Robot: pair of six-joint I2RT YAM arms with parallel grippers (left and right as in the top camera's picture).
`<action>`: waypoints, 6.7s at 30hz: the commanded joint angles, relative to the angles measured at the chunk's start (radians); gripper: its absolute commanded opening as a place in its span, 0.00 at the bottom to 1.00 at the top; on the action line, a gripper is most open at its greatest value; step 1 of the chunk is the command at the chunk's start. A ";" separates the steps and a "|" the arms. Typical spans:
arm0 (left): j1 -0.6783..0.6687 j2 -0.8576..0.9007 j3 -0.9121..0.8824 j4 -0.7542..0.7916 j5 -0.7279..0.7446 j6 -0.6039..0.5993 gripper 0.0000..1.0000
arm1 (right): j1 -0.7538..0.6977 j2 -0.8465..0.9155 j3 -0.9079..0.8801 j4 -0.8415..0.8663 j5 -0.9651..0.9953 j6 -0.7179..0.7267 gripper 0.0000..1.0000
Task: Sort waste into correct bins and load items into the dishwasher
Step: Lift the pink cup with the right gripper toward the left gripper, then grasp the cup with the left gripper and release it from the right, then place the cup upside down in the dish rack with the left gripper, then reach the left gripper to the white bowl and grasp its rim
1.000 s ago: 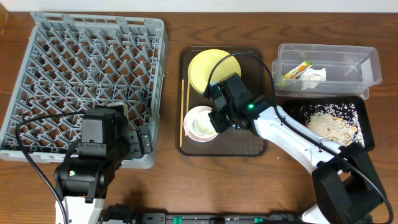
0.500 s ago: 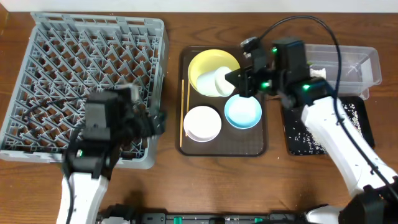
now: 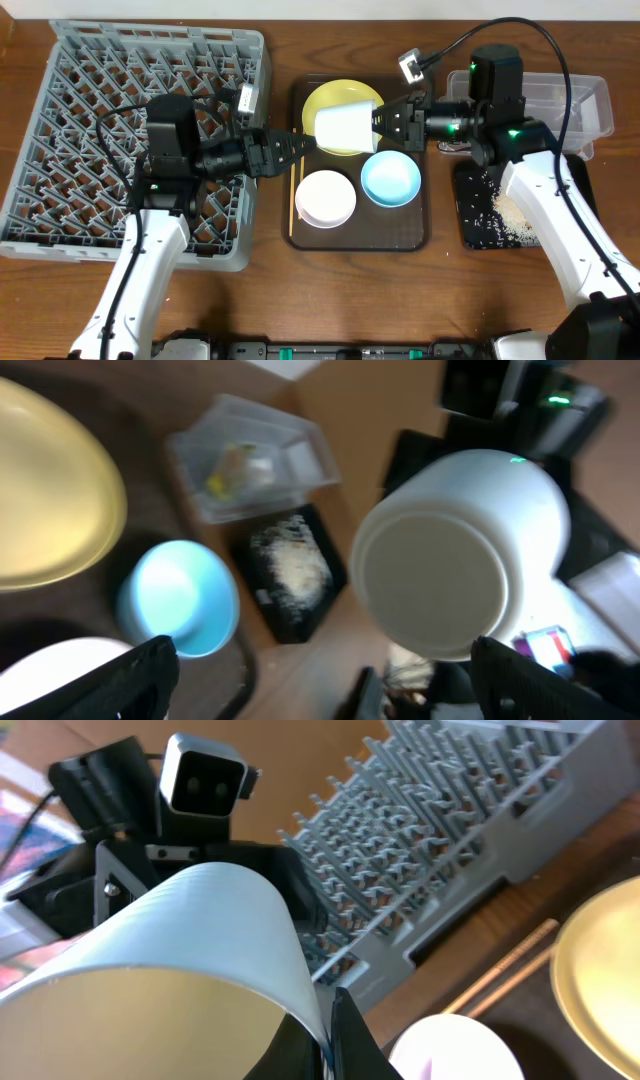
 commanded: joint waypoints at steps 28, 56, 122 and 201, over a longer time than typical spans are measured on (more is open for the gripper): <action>-0.134 -0.005 0.023 0.341 0.180 -0.247 0.92 | 0.039 0.002 0.000 0.011 -0.156 0.049 0.01; -0.149 -0.004 0.023 0.401 0.164 -0.246 0.67 | 0.063 0.002 0.000 0.011 -0.156 0.049 0.01; 0.343 0.156 0.207 -0.749 -1.168 0.422 0.36 | -0.138 -0.151 0.000 -0.667 0.795 -0.244 0.18; -0.560 0.199 0.206 -0.813 -1.377 -0.163 0.65 | -0.157 -0.151 0.000 -0.724 0.933 -0.127 0.41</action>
